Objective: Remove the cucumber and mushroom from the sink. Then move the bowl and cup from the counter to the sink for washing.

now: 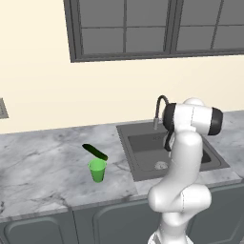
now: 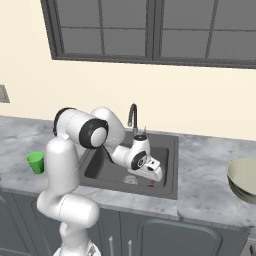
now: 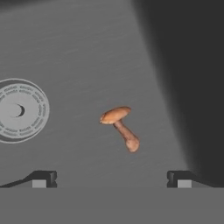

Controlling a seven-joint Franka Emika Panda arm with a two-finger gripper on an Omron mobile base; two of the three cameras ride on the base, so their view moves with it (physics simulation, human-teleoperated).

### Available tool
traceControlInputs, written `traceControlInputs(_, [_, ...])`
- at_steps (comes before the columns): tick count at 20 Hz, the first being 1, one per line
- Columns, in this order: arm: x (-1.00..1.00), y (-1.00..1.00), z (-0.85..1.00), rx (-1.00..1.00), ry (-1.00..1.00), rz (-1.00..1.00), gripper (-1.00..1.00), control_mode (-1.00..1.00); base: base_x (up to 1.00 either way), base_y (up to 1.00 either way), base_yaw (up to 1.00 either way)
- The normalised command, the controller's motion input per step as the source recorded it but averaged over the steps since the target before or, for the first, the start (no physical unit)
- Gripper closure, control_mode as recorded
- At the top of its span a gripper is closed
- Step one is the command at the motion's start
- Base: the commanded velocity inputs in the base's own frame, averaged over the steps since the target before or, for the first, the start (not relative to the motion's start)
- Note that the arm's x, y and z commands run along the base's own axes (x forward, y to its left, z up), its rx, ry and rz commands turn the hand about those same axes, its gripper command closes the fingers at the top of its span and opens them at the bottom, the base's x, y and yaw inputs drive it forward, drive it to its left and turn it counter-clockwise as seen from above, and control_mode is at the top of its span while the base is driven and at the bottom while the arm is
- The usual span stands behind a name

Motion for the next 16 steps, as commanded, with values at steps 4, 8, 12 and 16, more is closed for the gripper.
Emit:
traceControlInputs(4, [0.01,-0.08,-0.16,0.00,0.06,0.00,-1.00,-1.00,0.00,0.00,0.00])
traceControlInputs(8, [0.07,-0.03,-0.18,-0.02,0.14,0.00,-1.00,-1.00,0.00,0.00,0.00])
traceControlInputs(12, [0.07,-0.01,-0.14,0.00,0.12,0.00,-1.00,-1.00,0.00,0.00,0.00])
traceControlInputs(16, [0.06,-0.03,-0.12,-0.02,0.10,0.00,-1.00,-1.00,0.00,0.00,0.00])
